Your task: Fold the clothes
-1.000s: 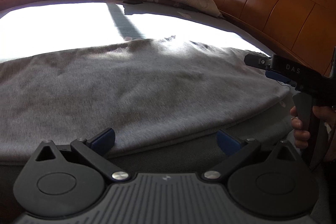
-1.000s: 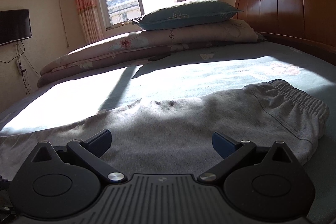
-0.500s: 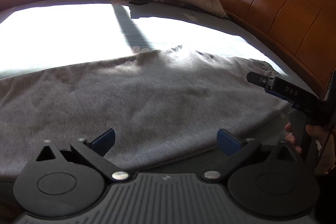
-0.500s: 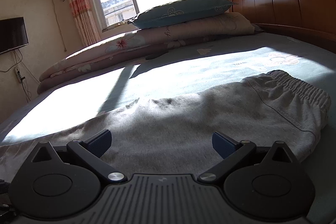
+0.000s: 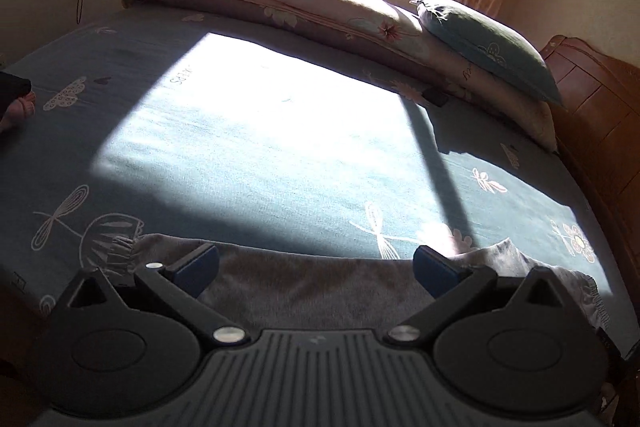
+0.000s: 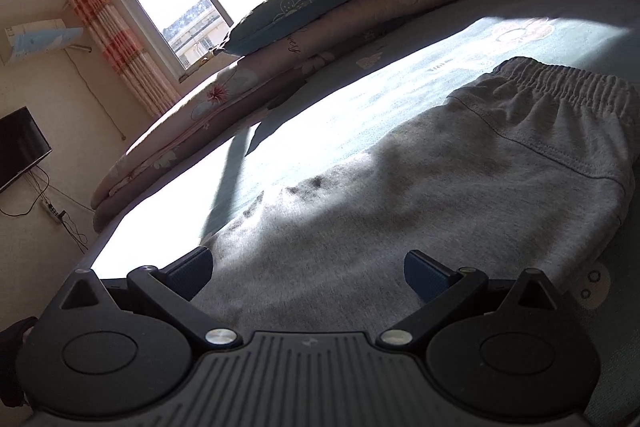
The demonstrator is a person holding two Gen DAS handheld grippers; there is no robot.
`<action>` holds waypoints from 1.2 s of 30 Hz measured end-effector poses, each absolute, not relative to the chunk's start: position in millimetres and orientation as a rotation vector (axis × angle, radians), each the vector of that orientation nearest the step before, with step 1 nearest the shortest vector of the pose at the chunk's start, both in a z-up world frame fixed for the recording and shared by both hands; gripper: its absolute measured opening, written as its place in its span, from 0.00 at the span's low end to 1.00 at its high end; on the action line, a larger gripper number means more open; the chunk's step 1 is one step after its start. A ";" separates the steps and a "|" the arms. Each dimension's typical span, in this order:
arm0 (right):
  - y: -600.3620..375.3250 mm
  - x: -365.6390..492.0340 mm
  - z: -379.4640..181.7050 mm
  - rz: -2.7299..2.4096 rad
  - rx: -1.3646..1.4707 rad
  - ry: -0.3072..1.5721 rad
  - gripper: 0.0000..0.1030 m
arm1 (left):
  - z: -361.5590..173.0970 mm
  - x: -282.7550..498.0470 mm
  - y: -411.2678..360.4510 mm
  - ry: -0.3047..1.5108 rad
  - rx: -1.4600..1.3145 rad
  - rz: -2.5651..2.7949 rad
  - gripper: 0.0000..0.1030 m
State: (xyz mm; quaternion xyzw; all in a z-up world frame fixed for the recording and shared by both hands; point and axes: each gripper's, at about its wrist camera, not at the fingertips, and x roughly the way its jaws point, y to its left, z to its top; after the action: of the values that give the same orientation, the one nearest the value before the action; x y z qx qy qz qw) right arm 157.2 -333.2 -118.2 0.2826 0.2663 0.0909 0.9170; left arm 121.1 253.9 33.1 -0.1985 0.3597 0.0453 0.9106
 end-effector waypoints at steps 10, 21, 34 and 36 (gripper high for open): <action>-289.2 163.9 -118.9 0.178 0.317 0.568 1.00 | -107.4 136.1 336.9 0.846 -0.756 0.164 0.99; -270.3 164.0 -122.8 0.176 0.183 0.584 1.00 | -76.8 75.0 346.4 0.695 -0.761 0.119 0.99; -253.9 159.3 -121.8 0.210 0.093 0.585 1.00 | -120.3 34.8 379.9 0.667 -0.967 0.143 0.99; -249.1 159.6 -117.4 0.243 0.096 0.588 1.00 | -125.8 39.0 384.0 0.657 -0.989 0.131 0.99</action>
State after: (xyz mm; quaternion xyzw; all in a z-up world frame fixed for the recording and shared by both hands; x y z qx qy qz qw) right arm 159.6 -249.1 -117.4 0.0473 0.2888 0.1194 0.9487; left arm 39.0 384.0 -125.8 -0.4656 0.3094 0.0616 0.8269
